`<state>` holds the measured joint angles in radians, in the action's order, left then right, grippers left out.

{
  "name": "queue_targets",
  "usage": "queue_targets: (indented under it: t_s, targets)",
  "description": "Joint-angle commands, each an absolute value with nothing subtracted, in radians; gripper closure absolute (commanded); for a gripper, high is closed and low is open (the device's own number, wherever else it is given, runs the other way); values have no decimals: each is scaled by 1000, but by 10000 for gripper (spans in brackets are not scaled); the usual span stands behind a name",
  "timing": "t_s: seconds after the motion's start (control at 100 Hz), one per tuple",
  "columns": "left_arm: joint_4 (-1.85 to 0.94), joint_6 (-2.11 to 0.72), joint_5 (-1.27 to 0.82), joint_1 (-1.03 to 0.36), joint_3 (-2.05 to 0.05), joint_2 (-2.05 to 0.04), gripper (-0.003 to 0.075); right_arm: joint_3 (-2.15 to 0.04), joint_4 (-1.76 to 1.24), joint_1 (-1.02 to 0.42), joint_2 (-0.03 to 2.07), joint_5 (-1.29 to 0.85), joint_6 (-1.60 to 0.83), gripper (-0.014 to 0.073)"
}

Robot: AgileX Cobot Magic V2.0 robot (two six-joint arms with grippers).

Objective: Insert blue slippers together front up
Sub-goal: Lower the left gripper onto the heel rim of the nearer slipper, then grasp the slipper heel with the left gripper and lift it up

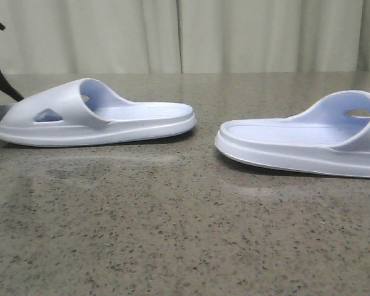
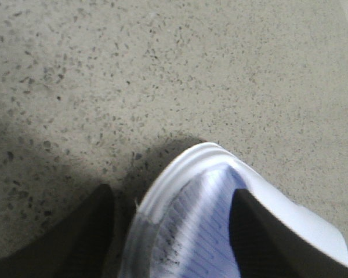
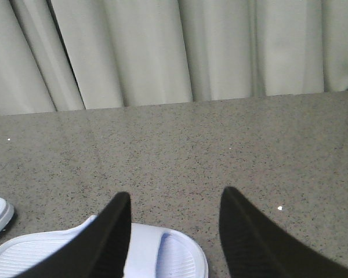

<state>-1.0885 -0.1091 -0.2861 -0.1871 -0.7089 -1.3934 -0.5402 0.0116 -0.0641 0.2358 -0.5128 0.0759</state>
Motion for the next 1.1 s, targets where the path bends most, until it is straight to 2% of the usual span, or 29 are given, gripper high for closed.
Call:
queue_targets:
  t_s: [0.0,0.16,0.54,1.09]
  targets:
    - [-1105,-107,-312,-201,-719,-1398,454,-576,13,-57,257,-427,64,295]
    - [-1105,-107,-306,-201,-719,-1398,704,-576,13,-57,257,-427,64,295]
    - [-1126,-157,-312,-201,-719,-1352,699,-576,13,-57,257,-425,64,295]
    - [-1287,-236,-432,-201,-719,-959,699,-562,13,-57,257,-478,64,294]
